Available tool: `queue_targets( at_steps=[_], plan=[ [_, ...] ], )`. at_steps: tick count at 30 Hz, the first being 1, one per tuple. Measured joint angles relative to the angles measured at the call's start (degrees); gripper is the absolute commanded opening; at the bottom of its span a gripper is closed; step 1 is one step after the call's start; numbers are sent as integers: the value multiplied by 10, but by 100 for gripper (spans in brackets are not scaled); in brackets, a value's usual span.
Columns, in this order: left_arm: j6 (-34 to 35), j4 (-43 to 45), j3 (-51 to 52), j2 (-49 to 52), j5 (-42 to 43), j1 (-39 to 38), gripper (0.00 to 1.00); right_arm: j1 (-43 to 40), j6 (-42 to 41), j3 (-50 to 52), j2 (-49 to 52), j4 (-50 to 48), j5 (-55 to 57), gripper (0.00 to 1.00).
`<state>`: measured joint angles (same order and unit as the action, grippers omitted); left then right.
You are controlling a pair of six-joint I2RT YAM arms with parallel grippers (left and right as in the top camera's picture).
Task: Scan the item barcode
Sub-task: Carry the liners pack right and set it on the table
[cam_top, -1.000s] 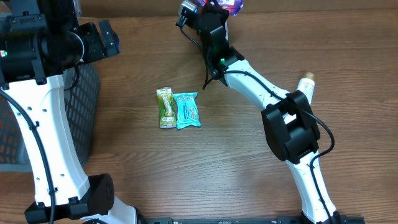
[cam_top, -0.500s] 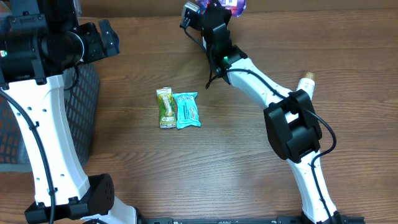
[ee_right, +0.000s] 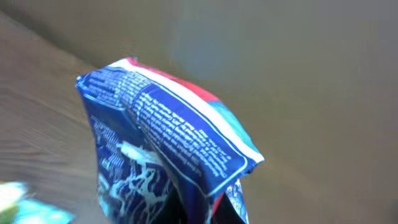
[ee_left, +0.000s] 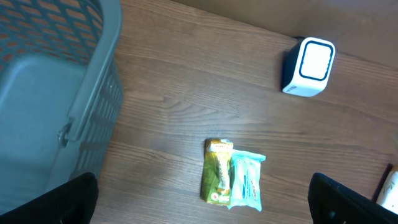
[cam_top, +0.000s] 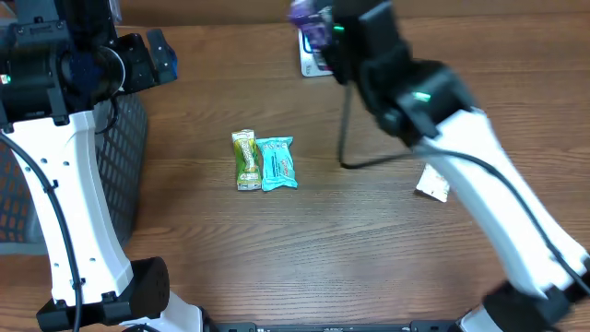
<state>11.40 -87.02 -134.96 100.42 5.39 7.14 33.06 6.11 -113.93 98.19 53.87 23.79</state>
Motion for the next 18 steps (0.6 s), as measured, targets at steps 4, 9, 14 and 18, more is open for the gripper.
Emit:
queue_targets(
  at_steps=[4,9,14,18],
  plan=[
    [0,0,0,0,0,0,99,-67,-220,3,-10,188,-26,4],
    [0,0,0,0,0,0,100,-167,-307,88,35,206,-108,4],
    [0,0,0,0,0,0,100,-256,-313,217,60,115,-231,4],
    [0,0,0,0,0,0,100,-291,-294,290,62,37,-259,4]
  ],
)
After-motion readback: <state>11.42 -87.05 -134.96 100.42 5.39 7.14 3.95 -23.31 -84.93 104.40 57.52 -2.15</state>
